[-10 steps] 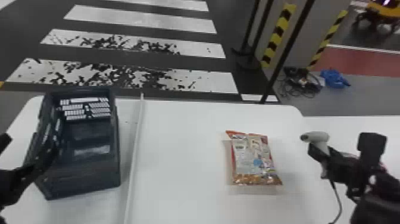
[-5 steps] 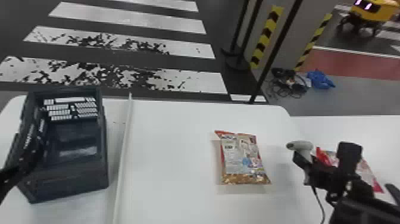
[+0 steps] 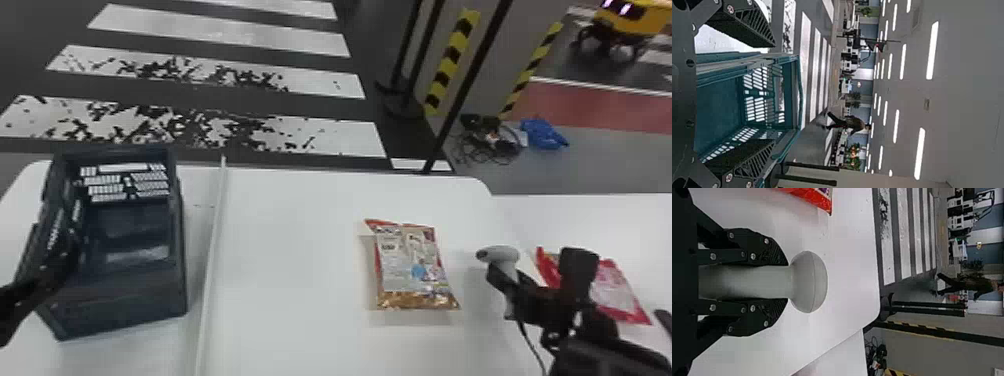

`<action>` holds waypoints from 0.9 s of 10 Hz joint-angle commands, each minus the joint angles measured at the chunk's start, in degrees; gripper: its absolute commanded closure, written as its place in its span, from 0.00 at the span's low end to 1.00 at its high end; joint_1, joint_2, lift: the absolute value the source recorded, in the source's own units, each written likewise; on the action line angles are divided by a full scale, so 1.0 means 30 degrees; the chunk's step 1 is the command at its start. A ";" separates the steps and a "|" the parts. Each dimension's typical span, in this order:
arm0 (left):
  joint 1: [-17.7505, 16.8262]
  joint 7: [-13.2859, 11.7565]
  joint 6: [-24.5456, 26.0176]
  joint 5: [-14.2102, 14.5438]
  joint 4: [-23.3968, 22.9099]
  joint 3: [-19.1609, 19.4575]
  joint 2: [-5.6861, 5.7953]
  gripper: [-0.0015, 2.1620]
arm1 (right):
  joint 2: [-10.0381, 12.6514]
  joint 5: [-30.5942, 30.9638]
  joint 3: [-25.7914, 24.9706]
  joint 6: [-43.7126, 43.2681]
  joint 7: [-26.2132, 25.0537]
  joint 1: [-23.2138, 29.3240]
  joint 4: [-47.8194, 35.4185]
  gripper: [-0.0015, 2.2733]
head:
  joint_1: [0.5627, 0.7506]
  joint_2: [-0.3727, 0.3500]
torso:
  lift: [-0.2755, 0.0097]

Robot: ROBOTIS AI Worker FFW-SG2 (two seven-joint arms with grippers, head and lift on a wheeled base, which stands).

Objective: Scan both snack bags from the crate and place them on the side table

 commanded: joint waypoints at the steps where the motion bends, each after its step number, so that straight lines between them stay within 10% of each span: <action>1: -0.0001 -0.0001 0.0000 0.0000 0.0034 0.0000 0.0000 0.07 | 0.0000 0.0042 0.0026 -0.0026 0.0002 -0.0062 0.0357 0.98 | 0.70 0.20 | 0.62; 9: -0.0030 -0.0001 0.0000 0.0059 0.0064 0.0000 0.0117 0.07 | -0.0029 0.0306 0.0172 -0.0085 -0.0057 -0.0150 0.0709 0.97 | 0.70 0.22 | 0.62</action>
